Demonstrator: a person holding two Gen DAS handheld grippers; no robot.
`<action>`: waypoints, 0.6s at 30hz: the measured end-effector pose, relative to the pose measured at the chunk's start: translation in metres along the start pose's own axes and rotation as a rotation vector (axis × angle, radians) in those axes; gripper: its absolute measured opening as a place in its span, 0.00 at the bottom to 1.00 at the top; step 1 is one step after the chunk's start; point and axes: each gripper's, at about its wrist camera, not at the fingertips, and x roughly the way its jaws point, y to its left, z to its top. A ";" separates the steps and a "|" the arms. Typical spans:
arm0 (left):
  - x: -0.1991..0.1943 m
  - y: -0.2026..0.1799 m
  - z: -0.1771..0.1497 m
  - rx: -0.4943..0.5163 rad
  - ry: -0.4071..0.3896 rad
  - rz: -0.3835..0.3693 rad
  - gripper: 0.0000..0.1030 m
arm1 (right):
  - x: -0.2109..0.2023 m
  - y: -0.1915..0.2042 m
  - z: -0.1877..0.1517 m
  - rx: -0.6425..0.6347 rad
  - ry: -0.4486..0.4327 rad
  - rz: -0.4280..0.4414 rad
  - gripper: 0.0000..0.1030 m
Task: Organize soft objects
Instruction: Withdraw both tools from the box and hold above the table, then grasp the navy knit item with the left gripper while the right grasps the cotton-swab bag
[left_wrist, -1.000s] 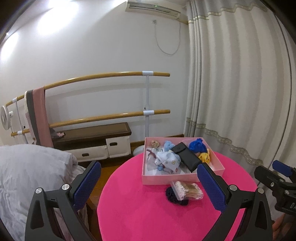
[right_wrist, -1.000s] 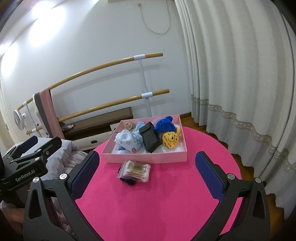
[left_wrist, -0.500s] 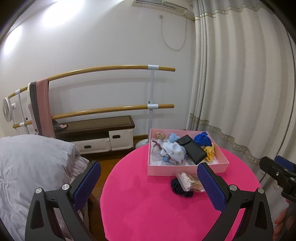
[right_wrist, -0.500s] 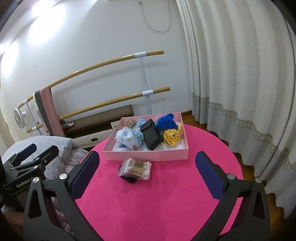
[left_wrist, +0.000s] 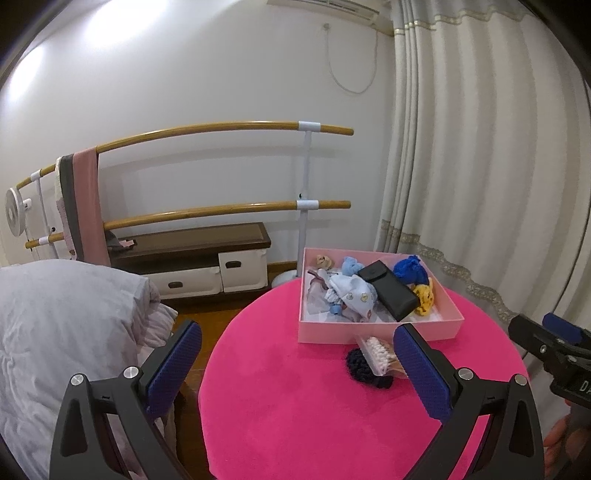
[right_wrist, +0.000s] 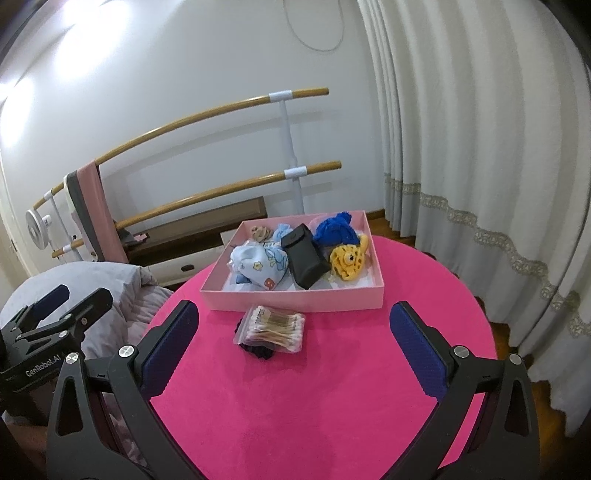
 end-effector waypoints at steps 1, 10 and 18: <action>0.002 0.002 -0.001 -0.001 0.007 0.002 1.00 | 0.004 0.000 -0.001 0.002 0.009 0.001 1.00; 0.029 0.011 -0.004 -0.013 0.072 0.015 1.00 | 0.051 0.001 -0.017 -0.001 0.113 0.026 1.00; 0.061 0.016 -0.004 -0.016 0.123 0.021 1.00 | 0.102 0.003 -0.030 0.017 0.211 0.063 1.00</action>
